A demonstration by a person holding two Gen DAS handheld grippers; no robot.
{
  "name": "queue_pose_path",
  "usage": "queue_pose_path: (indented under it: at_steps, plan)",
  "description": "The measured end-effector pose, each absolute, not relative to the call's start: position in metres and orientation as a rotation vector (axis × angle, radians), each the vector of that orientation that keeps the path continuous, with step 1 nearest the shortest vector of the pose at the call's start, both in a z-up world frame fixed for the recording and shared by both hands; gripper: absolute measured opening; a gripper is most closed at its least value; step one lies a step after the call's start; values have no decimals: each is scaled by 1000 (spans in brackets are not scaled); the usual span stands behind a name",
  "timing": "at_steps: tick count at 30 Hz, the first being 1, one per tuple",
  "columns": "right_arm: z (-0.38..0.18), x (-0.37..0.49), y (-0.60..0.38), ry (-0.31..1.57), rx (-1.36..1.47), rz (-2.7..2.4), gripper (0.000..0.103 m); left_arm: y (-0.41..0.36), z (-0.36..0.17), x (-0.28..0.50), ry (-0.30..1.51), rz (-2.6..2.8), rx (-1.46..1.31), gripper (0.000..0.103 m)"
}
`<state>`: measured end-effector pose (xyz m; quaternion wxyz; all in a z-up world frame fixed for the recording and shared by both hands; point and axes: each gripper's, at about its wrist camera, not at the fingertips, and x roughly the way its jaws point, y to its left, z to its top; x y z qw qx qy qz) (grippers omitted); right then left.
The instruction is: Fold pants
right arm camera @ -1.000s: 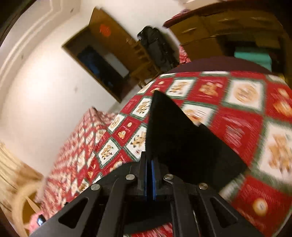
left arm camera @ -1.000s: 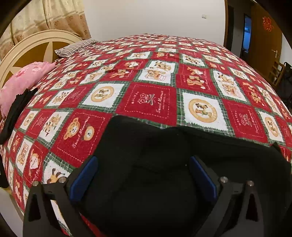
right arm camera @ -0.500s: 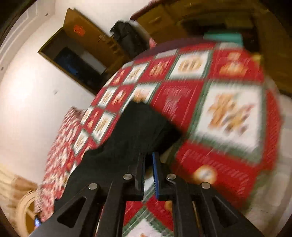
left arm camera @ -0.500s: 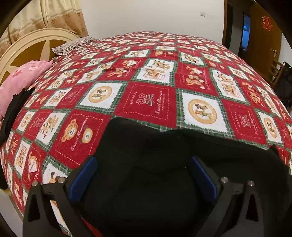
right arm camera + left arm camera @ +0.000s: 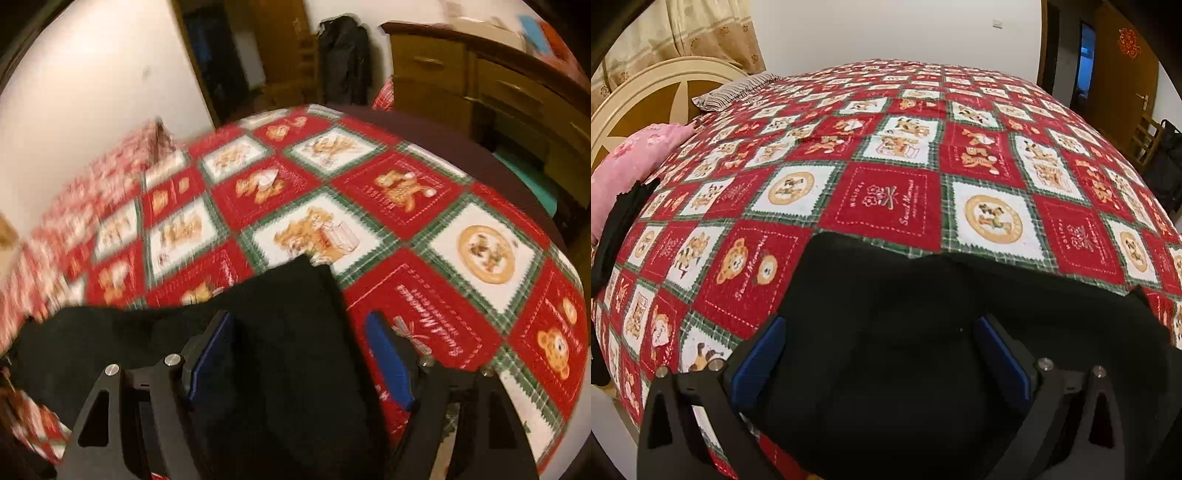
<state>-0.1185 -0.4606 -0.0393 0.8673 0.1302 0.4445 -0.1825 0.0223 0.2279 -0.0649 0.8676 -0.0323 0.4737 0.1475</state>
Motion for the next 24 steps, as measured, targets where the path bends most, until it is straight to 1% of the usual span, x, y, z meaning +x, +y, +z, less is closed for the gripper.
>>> queue_pose_path:
  at_steps: [1,2,3,4,8,13,15,17,21,22,24]
  plan:
    - [-39,-116,-456,946,244,-388,67,227,-65,23,992,310,-67,103]
    - [-38,-114,-448,959,214,-384,54,227,-65,23,991,310,-67,103]
    - [-36,-113,-443,958,215,-363,43,227,-64,23,989,309,-67,103]
    - [-37,-112,-442,956,233,-345,23,227,-64,22,988,309,-66,103]
    - [-29,-117,-436,934,252,-355,19,228,-65,21,984,303,-68,103]
    - [26,-135,-426,723,195,-400,19,230,-64,22,981,309,-69,103]
    - [38,-138,-424,700,130,-433,19,230,-65,23,983,317,-69,103]
    - [27,-130,-428,751,85,-467,19,229,-66,23,980,316,-59,103]
    - [-29,-114,-457,912,173,-481,19,227,-68,26,972,318,-20,103]
    - [-36,-113,-460,925,189,-481,22,227,-67,28,971,316,-20,103]
    - [-34,-111,-464,919,208,-501,27,228,-66,30,970,311,-16,103]
